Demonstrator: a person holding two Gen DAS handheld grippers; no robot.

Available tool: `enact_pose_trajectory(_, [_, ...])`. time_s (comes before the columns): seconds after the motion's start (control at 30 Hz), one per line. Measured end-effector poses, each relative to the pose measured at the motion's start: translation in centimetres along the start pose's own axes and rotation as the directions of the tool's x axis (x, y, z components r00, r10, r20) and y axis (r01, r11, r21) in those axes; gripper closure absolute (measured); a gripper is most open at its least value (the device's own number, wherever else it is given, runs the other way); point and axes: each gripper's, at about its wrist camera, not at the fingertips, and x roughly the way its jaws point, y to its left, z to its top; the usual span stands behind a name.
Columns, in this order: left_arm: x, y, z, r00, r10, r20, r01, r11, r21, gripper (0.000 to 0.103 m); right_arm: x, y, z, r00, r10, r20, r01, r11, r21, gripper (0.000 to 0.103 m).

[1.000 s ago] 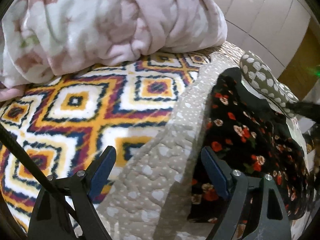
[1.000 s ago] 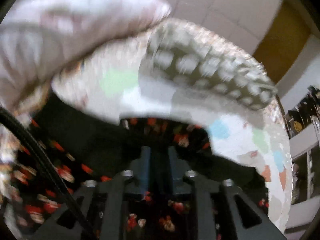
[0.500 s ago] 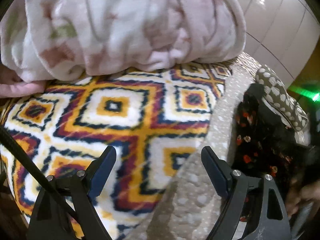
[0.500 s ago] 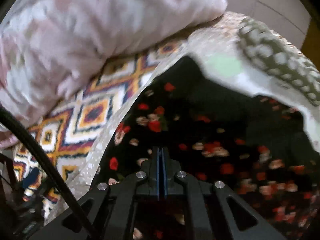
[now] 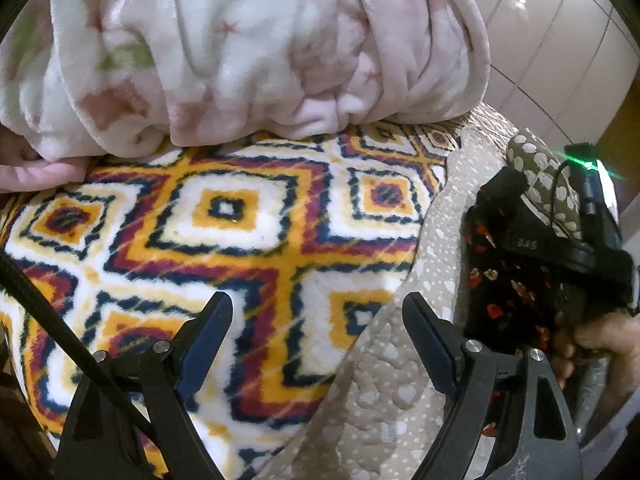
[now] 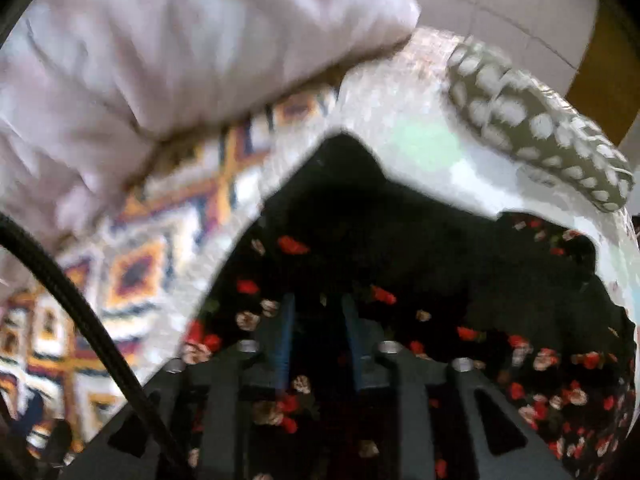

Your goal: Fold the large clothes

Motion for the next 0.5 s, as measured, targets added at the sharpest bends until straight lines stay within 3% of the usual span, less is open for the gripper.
enact_pose_trajectory(0.1, [-0.2,-0.7,0.0,1.0,-0.014,0.003,0.014,1.0,0.008,0.017,-0.7,-0.5,0.3,1.0,-0.01,0.011,0.01,1.0,0.007,0.066])
enact_pose_trajectory(0.23, [-0.6,-1.6,-0.1,1.0,-0.024,0.013,0.024,0.999,0.03,0.017,-5.0,-1.3,-0.8,0.995,0.041,0.092,-0.043,0.999,0.026,0.066])
enact_pose_trajectory(0.4, [-1.4,-3.0,-0.4,0.999,-0.036,0.034,0.035,0.998,0.052,0.017,-10.8,-3.6,-6.4,0.978,0.131,0.16,-0.138,0.99,0.035,0.066])
enact_pose_trajectory(0.5, [-2.4,-5.0,-1.1,0.997,-0.042,0.064,0.035,0.994,0.102,0.017,-12.3,-6.2,-10.4,0.977,0.106,0.186,-0.123,0.989,0.086,0.068])
